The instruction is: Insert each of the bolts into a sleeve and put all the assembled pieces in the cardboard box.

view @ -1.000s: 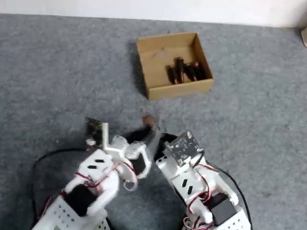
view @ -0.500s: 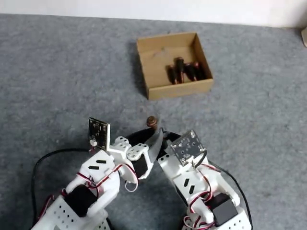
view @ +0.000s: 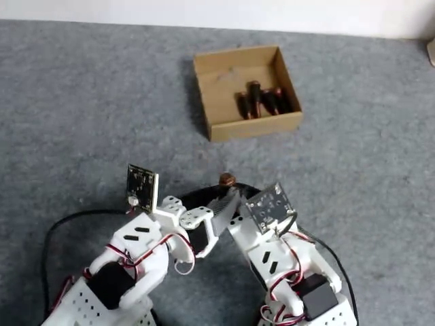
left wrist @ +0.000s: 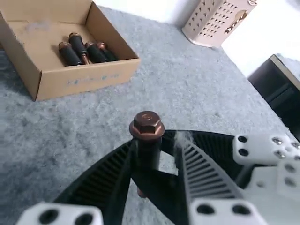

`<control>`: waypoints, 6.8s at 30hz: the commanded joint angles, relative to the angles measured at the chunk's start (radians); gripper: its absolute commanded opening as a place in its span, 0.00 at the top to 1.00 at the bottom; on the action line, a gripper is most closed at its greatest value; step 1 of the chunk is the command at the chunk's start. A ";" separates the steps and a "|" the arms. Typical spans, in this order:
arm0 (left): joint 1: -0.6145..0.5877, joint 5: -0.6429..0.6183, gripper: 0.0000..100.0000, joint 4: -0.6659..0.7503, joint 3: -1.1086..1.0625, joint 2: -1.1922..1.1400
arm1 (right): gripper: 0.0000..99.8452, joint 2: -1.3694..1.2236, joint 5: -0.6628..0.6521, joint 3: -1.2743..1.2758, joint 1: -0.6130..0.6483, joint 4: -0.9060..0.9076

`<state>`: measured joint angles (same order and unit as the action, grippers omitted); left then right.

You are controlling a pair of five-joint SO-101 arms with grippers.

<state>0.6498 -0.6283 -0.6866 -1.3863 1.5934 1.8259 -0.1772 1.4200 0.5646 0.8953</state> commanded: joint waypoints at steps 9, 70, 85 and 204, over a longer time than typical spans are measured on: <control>-0.111 -0.055 0.86 -0.063 0.153 0.018 | 0.99 0.013 0.000 0.062 -0.008 -0.102; -0.700 0.560 0.99 0.181 0.582 -1.227 | 1.00 -2.055 -0.084 -1.796 -0.203 0.274; -0.700 0.560 0.99 0.181 0.582 -1.227 | 1.00 -2.235 -0.086 -2.166 -0.286 0.294; -0.897 0.640 0.99 -0.592 -0.309 0.231 | 0.65 0.004 0.051 0.398 -0.654 0.232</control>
<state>-0.2340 0.0376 -1.2651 -1.6732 1.8205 1.8243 -0.1281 1.6671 -0.0813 1.0748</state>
